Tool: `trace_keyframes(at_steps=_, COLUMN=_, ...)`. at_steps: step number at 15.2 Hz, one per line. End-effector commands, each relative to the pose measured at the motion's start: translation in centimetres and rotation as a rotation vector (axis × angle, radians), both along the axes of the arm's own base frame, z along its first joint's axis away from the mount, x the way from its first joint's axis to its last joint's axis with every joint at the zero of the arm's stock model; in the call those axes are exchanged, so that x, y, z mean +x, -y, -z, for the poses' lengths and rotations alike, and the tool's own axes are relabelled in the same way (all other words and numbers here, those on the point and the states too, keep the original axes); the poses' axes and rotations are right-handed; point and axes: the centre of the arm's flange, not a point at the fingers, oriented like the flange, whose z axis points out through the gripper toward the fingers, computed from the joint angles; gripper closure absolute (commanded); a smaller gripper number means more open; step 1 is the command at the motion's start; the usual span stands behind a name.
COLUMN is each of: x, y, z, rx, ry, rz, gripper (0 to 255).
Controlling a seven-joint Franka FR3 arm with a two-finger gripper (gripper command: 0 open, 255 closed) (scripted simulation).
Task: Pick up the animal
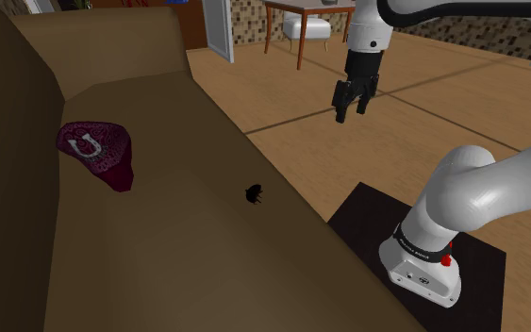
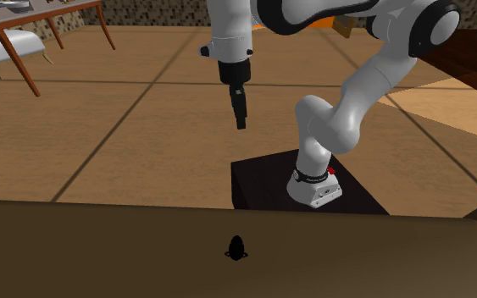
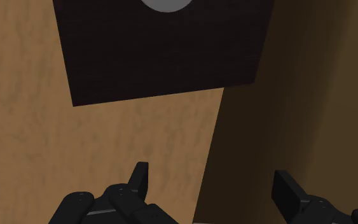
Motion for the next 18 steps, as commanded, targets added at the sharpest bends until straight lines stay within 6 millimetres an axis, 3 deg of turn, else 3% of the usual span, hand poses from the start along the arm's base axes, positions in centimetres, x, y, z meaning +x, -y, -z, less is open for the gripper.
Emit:
trace_keyframes(at_steps=1, x=0.0, y=0.0, z=0.0, rx=0.0, ry=0.0, rz=0.0, gripper=0)
trace_keyframes(at_steps=18, x=4.8, y=-20.3, z=6.9, rx=0.0, ry=0.115, rz=0.065, gripper=0)
